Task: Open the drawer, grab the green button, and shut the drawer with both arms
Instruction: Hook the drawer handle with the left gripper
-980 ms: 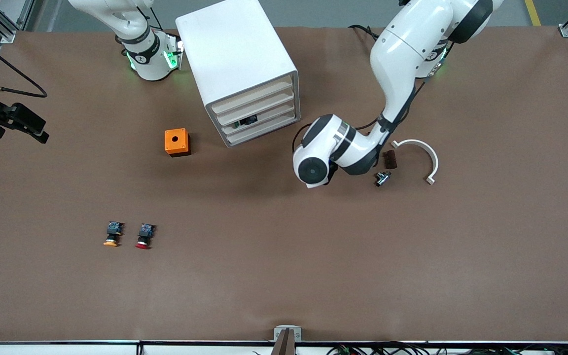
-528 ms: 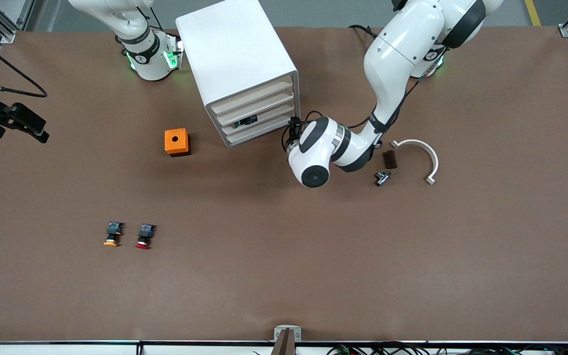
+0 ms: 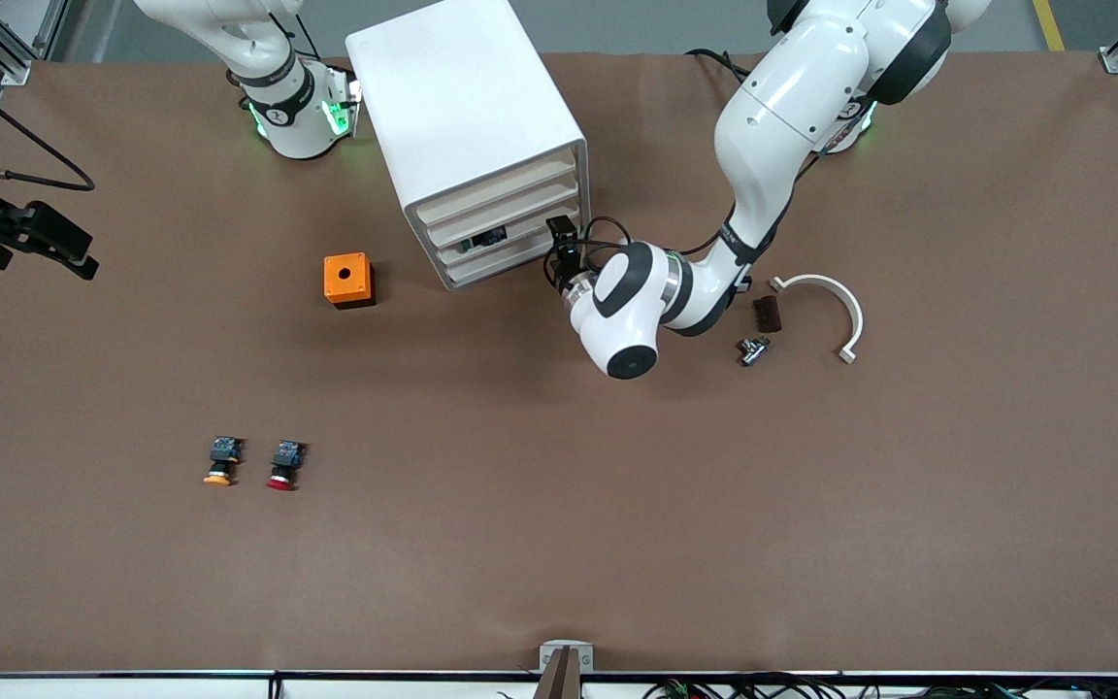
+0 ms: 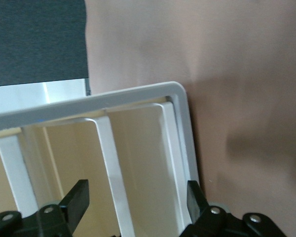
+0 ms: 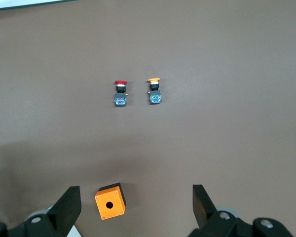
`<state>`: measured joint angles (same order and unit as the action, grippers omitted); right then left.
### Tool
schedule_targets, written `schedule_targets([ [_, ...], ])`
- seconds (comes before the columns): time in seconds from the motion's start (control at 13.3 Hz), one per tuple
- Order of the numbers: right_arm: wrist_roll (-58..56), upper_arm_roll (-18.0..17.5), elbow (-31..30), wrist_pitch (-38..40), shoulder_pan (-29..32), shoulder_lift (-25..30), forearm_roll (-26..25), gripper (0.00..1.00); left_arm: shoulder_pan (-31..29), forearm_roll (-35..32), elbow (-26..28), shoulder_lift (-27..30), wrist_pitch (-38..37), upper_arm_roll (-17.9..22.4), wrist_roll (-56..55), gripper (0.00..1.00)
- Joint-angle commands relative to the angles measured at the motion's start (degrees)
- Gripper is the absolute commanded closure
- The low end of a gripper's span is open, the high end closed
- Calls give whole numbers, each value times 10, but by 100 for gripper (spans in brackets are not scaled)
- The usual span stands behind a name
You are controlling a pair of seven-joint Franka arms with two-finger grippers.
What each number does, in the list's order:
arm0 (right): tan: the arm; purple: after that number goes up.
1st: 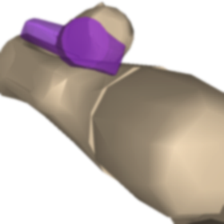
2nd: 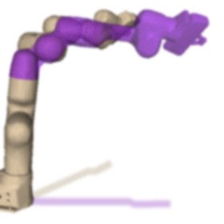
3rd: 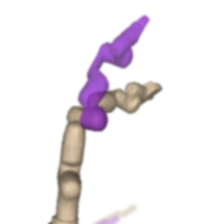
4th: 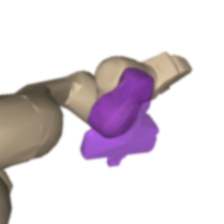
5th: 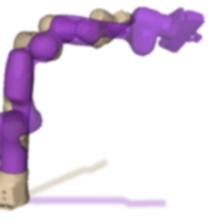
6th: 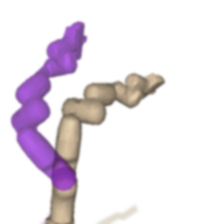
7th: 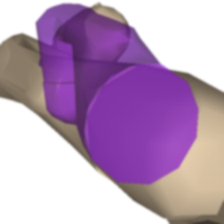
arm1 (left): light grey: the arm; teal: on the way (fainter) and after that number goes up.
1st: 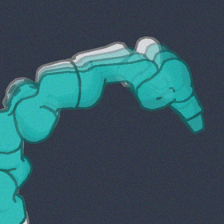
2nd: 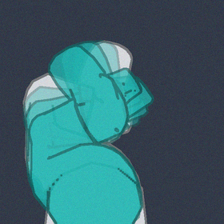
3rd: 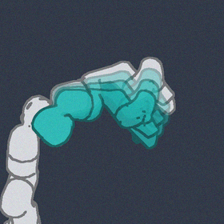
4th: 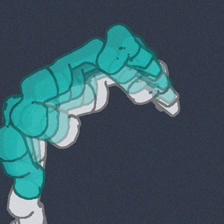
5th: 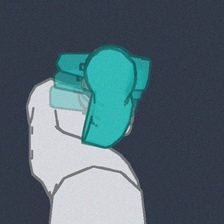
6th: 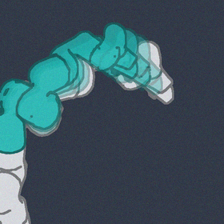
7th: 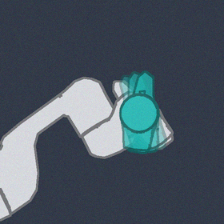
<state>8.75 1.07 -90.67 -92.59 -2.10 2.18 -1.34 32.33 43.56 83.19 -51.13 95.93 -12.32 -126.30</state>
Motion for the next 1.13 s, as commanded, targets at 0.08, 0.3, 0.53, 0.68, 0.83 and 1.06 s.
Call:
schedule_targets([
  [0.08,-3,-5,2,7,5,2,7,0,3,44,-7,-27,-15,1,-7,25],
  [0.3,3,-4,2,8,4,3,8,0,5,71,-8,-32,-14,1,-8,47],
  [0.53,5,-5,2,8,3,2,7,0,5,87,-7,-35,-14,0,-9,60],
  [0.68,7,-5,2,7,3,2,8,0,5,88,-7,-36,-14,0,-9,81],
  [0.83,27,-5,2,7,1,1,8,0,2,87,-8,-36,-14,1,-8,99],
  [1.06,76,-10,1,7,-4,-3,10,0,-13,80,-12,-34,-15,5,-6,100],
])
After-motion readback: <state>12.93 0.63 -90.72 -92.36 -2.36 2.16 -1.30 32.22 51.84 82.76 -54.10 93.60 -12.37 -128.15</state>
